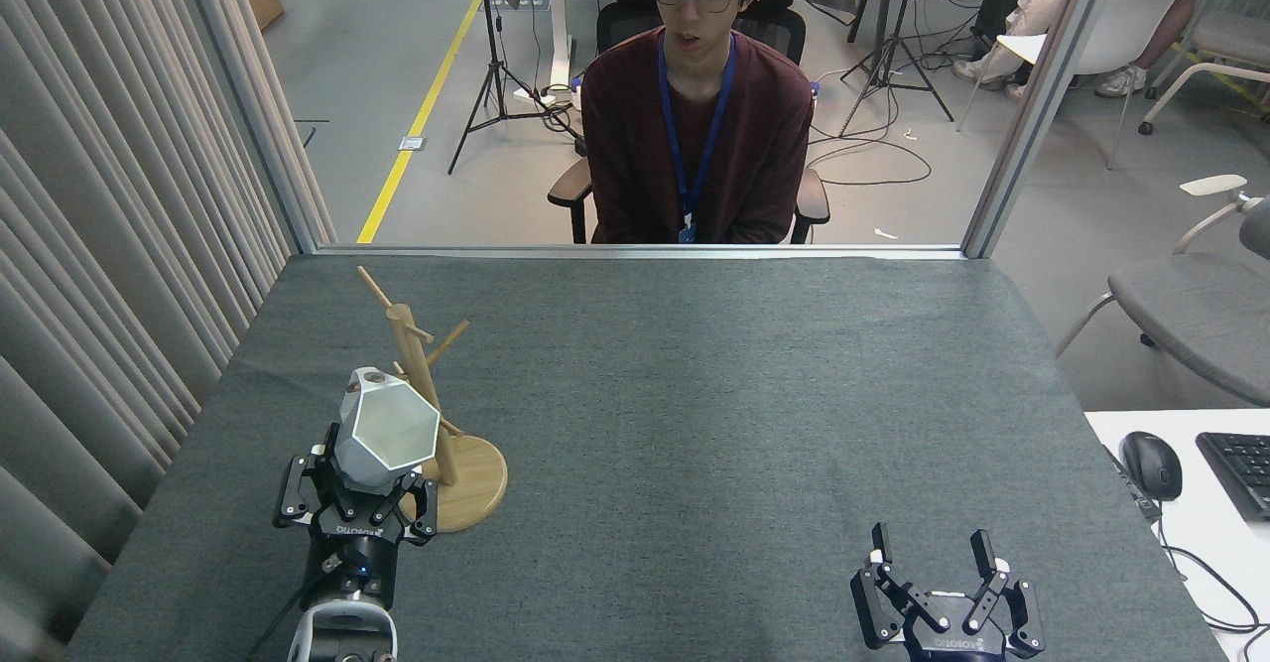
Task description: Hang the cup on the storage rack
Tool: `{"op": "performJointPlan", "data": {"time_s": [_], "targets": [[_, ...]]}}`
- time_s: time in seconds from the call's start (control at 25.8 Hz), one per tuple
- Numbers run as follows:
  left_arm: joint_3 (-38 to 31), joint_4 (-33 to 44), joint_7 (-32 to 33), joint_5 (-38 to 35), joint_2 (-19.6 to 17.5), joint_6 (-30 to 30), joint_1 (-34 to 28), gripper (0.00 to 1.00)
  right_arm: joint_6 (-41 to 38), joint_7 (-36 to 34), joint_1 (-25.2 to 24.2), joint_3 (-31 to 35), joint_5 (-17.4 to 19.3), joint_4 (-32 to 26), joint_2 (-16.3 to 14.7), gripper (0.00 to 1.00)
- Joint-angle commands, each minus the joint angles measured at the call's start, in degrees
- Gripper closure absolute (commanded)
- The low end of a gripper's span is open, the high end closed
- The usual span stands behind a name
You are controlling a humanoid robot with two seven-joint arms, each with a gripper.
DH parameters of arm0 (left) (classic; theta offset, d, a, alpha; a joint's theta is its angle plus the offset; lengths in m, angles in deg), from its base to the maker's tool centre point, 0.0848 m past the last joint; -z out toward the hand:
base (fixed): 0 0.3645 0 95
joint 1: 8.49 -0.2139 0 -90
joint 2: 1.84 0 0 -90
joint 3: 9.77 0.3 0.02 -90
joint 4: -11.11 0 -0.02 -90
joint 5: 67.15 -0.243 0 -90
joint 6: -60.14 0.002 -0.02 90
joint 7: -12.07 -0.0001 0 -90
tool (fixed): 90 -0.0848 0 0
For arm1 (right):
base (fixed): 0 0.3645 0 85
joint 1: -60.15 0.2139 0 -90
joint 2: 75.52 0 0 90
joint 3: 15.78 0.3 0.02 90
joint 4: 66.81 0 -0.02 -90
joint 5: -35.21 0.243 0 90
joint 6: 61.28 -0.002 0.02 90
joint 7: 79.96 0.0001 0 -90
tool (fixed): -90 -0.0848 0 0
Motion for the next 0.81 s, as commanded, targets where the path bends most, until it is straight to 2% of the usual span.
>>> {"op": "performJointPlan", "data": {"time_s": [0.0, 0.04, 0.08, 0.12, 0.35, 0.58, 0.78], "targets": [[0.28, -2.27, -0.11, -0.63, 0.15, 0.14, 1.54, 0.46, -0.07, -0.18, 0.08, 0.0, 0.09, 0.14, 0.0, 0.01], [0.28, -2.44, -0.46, -0.54, 0.15, 0.14, 1.72, 0.34, -0.07, -0.18, 0.08, 0.0, 0.09, 0.23, -0.09, 0.01], [0.28, -2.79, -1.08, -0.28, 0.33, 0.14, 1.98, 0.15, -0.15, -0.18, 0.08, 0.0, 0.18, 0.32, -0.09, 0.01], [0.28, -3.41, -1.78, -0.19, 0.77, 0.14, 2.24, 0.02, -0.07, -0.18, 0.08, 0.0, 0.18, 0.32, -0.09, 0.01], [0.28, -3.67, -2.84, -0.01, 1.39, -0.04, 1.28, 0.01, -0.07, -0.53, -0.01, 0.0, 0.18, 0.58, -0.09, 0.01], [0.28, -2.88, -2.93, 0.16, 1.82, 0.05, -3.91, 0.01, -0.15, -0.62, 0.08, 0.09, 0.18, 0.67, -0.09, 0.01], [0.2, 1.16, -2.93, 6.84, 1.3, -1.27, -8.74, 0.01, -0.15, -0.62, 0.25, 0.0, 0.09, 0.58, 0.17, 0.01]]}}
